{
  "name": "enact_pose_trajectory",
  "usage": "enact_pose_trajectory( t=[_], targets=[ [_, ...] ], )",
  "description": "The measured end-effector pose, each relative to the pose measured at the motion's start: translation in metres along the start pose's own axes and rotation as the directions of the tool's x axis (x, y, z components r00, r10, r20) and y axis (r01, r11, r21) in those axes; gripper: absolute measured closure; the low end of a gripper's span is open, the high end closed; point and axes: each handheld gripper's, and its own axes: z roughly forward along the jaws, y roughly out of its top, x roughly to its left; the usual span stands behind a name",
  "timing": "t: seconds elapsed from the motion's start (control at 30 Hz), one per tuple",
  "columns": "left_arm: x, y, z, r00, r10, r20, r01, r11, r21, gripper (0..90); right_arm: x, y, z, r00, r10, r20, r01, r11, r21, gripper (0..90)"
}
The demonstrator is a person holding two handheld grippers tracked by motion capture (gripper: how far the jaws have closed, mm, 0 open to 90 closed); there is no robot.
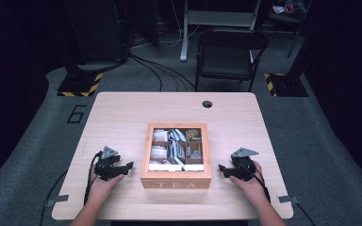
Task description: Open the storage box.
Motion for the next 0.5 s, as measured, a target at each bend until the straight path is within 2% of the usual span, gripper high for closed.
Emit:
enact_pose_trajectory(
  t=[0.07, 0.13, 0.23, 0.3, 0.37, 0.43, 0.5],
  targets=[
    [-0.002, 0.002, -0.003, 0.9997, 0.019, 0.014, -0.019, 0.9998, 0.009, 34.1, -0.001, 0.001, -0.002, 1.0000, -0.006, -0.008, 0.006, 1.000, 0.005, 36.3],
    [-0.004, 0.005, -0.007, 0.9989, 0.039, 0.027, -0.039, 0.9992, 0.001, 36.1, 0.000, 0.002, -0.007, 0.9999, -0.009, -0.015, 0.008, 1.000, -0.013, 39.7],
    [-0.009, 0.009, -0.015, 0.9974, 0.046, 0.056, -0.045, 0.9989, -0.013, 38.3, 0.002, 0.007, -0.015, 0.9994, -0.024, -0.024, 0.023, 0.998, -0.054, 40.1],
    [-0.012, 0.011, -0.021, 0.9952, 0.048, 0.085, -0.048, 0.9989, -0.004, 39.3, 0.006, 0.010, -0.021, 0.9992, -0.023, -0.031, 0.021, 0.997, -0.071, 40.0],
    [-0.014, 0.013, -0.024, 0.9943, 0.058, 0.089, -0.058, 0.9983, -0.009, 40.8, 0.008, 0.012, -0.025, 0.9981, -0.045, -0.042, 0.041, 0.996, -0.080, 40.3],
    [-0.016, 0.015, -0.028, 0.9936, 0.061, 0.095, -0.060, 0.9981, -0.010, 41.8, 0.012, 0.014, -0.028, 0.9984, -0.048, -0.031, 0.045, 0.995, -0.085, 39.9],
    [-0.017, 0.019, -0.033, 0.9932, 0.066, 0.096, -0.064, 0.9978, -0.019, 41.7, 0.013, 0.016, -0.032, 0.9981, -0.047, -0.040, 0.044, 0.996, -0.083, 40.6]
  ],
)
